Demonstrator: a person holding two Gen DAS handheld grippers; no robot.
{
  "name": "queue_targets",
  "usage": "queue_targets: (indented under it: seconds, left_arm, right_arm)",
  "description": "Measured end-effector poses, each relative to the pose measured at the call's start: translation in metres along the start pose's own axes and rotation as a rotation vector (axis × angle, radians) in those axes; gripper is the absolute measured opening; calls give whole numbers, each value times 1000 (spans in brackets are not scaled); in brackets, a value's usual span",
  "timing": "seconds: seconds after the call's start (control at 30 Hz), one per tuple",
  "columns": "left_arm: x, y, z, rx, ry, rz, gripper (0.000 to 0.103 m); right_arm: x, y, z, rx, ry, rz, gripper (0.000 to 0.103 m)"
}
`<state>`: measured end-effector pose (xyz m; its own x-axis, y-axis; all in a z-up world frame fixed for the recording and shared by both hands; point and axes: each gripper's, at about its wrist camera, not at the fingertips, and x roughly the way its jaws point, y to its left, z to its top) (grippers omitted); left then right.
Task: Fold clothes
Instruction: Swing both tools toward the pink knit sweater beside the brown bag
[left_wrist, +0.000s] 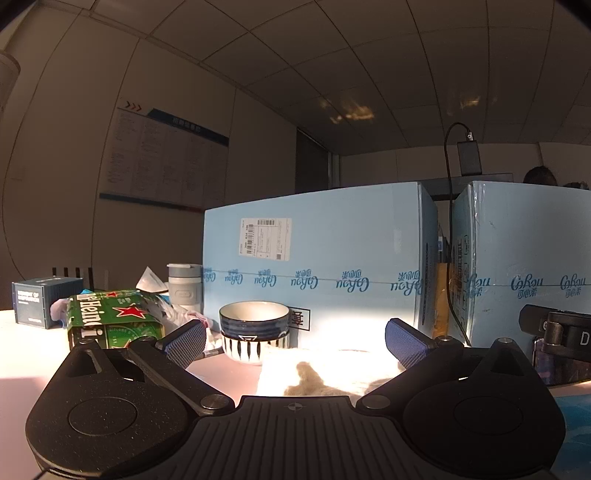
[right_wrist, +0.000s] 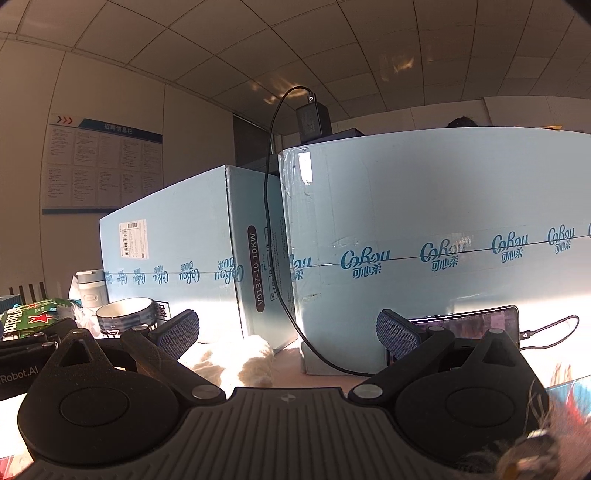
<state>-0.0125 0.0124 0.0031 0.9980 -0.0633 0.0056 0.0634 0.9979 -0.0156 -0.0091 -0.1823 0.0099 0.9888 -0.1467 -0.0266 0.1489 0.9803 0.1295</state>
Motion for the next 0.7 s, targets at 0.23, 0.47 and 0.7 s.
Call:
queue_targets:
  seconds: [0.23, 0.47, 0.7]
  left_arm:
    - [-8, 6, 2, -89, -70, -142, 103]
    - [-7, 2, 1, -93, -30, -329, 103]
    - [-24, -10, 0, -82, -31, -427, 103]
  right_arm:
    - [-37, -11, 10, 3, -10, -73, 103]
    - [-93, -27, 20, 37, -5, -131, 103]
    - [-164, -45, 32, 88, -57, -227, 103]
